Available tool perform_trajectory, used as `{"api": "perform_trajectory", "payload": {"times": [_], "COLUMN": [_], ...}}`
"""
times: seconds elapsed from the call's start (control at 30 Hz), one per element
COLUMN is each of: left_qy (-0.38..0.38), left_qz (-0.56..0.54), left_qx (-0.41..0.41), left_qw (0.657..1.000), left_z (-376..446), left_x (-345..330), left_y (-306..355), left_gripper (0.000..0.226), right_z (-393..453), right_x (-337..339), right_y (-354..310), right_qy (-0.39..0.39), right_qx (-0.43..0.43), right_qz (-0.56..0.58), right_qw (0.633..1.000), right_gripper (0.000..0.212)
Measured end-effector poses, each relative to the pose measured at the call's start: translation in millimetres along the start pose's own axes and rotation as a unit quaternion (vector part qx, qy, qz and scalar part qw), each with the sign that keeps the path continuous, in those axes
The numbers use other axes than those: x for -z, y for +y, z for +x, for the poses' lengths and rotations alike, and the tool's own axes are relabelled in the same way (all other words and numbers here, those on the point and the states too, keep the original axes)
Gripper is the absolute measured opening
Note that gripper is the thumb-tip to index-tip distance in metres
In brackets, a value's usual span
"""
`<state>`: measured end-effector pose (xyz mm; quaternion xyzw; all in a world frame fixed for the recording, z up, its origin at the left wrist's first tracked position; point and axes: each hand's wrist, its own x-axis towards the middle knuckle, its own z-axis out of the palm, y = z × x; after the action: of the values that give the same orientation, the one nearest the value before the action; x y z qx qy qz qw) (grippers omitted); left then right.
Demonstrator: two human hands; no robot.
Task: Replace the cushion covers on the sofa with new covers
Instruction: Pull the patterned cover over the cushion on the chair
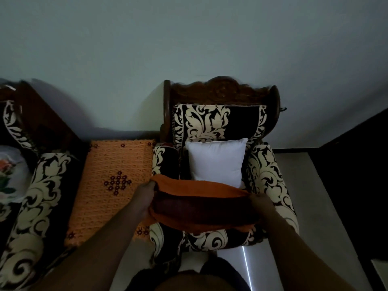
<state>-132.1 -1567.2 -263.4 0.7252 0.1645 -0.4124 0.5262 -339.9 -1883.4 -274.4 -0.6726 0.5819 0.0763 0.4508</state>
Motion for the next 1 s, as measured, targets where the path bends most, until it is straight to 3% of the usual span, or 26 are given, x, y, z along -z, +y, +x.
{"api": "perform_trajectory", "payload": {"times": [0.07, 0.13, 0.2, 0.27, 0.37, 0.47, 0.57, 0.8, 1.0], "left_qy": [0.036, 0.066, 0.083, 0.101, 0.12, 0.126, 0.155, 0.189, 0.205], "left_qz": [0.09, 0.21, 0.283, 0.339, 0.361, 0.351, 0.333, 0.18, 0.079], "left_qx": [-0.005, -0.025, -0.039, -0.056, -0.072, -0.065, 0.003, 0.01, 0.001], "left_qw": [0.995, 0.975, 0.955, 0.934, 0.922, 0.926, 0.93, 0.965, 0.976], "left_z": [12.9, 18.2, 17.2, 22.7, 36.3, 46.4, 58.6, 58.2, 49.6], "left_x": [-17.5, -39.8, -66.1, -89.0, -124.2, -145.1, -152.5, -169.6, -169.4], "left_y": [3.5, 15.0, 28.3, 34.5, 44.3, 53.8, 51.7, 48.9, 45.5], "left_gripper": [0.049, 0.044, 0.031, 0.033, 0.033, 0.039, 0.056, 0.04, 0.025], "right_z": [31.6, 59.6, 95.6, 131.4, 174.3, 210.8, 252.4, 312.1, 321.7], "right_x": [-0.5, -1.3, -5.2, -10.6, -16.1, -24.6, -40.2, -73.8, -84.6], "right_y": [-3.0, -13.1, -20.1, -27.7, -48.4, -81.6, -106.5, -121.4, -94.6], "right_qy": [-0.028, -0.087, -0.138, -0.143, -0.157, -0.189, -0.185, -0.173, -0.086], "right_qx": [0.042, 0.077, 0.123, 0.124, 0.157, 0.211, 0.282, 0.383, 0.412], "right_qz": [-0.036, -0.078, -0.131, -0.195, -0.237, -0.261, -0.341, -0.491, -0.547], "right_qw": [0.998, 0.99, 0.974, 0.963, 0.946, 0.923, 0.877, 0.764, 0.724], "right_gripper": [0.023, 0.011, 0.039, 0.063, 0.065, 0.067, 0.072, 0.09, 0.111]}}
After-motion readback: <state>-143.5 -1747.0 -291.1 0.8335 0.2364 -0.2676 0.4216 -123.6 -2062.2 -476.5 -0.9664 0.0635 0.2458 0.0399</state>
